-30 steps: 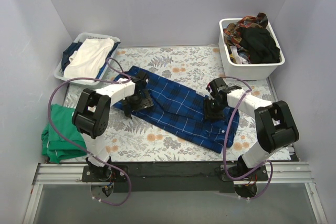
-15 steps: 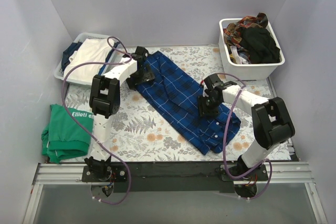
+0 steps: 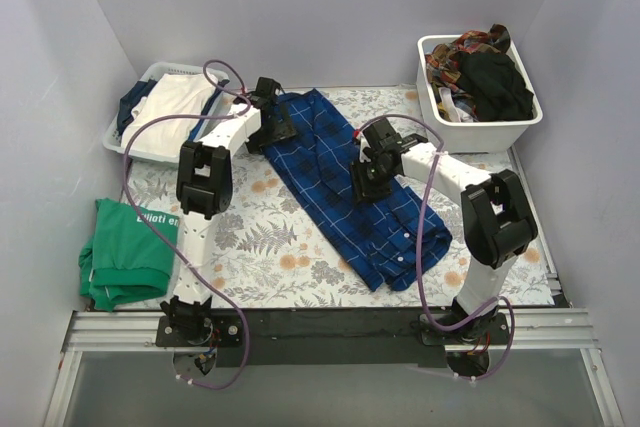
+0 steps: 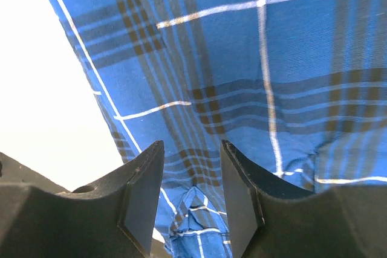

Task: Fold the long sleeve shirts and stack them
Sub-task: Fold the shirt

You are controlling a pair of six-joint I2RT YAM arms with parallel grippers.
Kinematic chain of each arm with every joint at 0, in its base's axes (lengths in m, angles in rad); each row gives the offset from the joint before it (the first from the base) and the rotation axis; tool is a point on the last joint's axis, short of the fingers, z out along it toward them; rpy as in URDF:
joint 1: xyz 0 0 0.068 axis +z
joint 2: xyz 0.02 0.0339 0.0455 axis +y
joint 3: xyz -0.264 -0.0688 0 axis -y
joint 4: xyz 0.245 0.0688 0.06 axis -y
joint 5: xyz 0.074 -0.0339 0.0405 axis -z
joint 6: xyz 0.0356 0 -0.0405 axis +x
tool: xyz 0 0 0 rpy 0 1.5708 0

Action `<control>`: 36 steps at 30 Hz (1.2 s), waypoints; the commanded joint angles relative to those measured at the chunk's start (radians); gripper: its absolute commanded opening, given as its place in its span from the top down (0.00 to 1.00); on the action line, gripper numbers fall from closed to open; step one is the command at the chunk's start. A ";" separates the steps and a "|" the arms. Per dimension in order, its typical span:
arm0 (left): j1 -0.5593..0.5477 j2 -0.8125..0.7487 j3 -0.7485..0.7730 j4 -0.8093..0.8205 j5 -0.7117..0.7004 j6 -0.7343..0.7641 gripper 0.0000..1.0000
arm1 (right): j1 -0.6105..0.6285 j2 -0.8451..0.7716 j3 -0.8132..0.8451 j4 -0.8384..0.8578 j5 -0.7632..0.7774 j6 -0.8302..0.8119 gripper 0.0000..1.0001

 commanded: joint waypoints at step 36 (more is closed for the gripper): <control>-0.131 -0.078 -0.152 0.155 0.038 0.013 0.02 | -0.072 -0.198 -0.099 -0.041 0.249 -0.089 0.48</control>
